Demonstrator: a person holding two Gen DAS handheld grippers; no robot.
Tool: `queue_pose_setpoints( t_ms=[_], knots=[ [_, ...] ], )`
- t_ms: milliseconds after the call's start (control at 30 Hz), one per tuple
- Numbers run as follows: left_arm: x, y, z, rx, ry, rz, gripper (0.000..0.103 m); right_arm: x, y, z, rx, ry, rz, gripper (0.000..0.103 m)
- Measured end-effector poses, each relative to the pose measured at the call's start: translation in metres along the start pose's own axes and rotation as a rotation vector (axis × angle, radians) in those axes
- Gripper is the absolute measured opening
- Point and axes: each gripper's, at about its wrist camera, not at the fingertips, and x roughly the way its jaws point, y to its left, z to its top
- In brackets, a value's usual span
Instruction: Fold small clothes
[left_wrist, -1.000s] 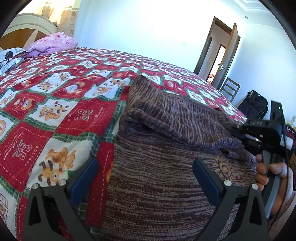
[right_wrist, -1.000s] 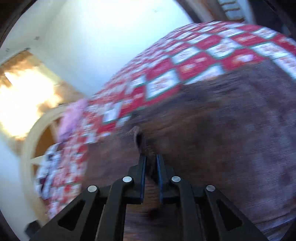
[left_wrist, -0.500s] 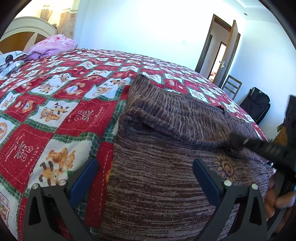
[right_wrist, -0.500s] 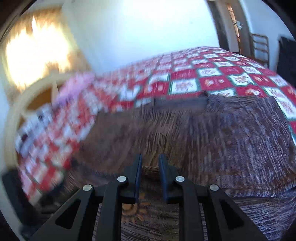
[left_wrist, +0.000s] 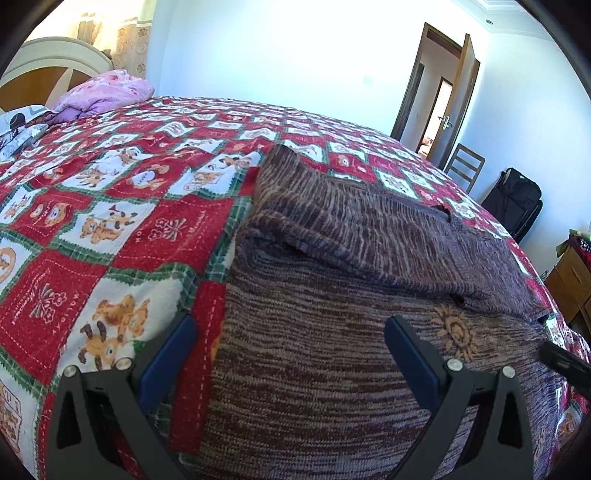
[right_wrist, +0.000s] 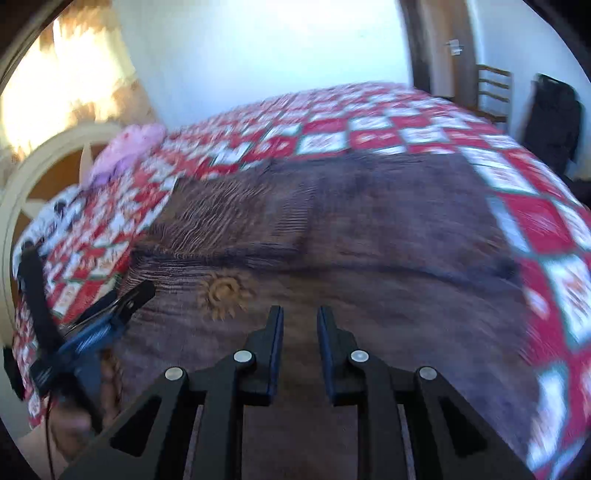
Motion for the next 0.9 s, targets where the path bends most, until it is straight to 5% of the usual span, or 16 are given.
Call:
queue_pose_setpoints(
  t_ms=[67,200,300,433,600,833,900],
  knots=[
    [0.000,0.000,0.000,-0.002,0.002,-0.002,0.103,-0.042,-0.025,-0.016,0.063,-0.070,-0.060,0.022],
    [0.001,-0.002,0.002,0.016,0.030,0.004,0.103,-0.112,-0.074,-0.051,0.188,-0.153,-0.160,0.056],
    [-0.005,-0.007,0.005,0.101,0.095,-0.007,0.103,-0.146,-0.093,-0.076,0.237,-0.154,-0.162,0.056],
    [-0.053,0.007,0.000,0.183,0.047,-0.048,0.103,-0.156,-0.087,-0.093,0.218,-0.150,-0.162,0.056],
    [-0.111,0.047,-0.013,0.242,0.046,0.003,0.103,-0.128,-0.044,-0.094,0.153,-0.093,0.083,0.056],
    [-0.166,0.090,-0.033,0.210,0.012,0.027,0.103,-0.067,0.099,-0.107,-0.201,0.138,0.464,0.056],
    [-0.174,0.100,-0.036,0.184,0.005,0.005,0.103,-0.061,0.134,-0.120,-0.320,0.178,0.516,0.056]
  ],
)
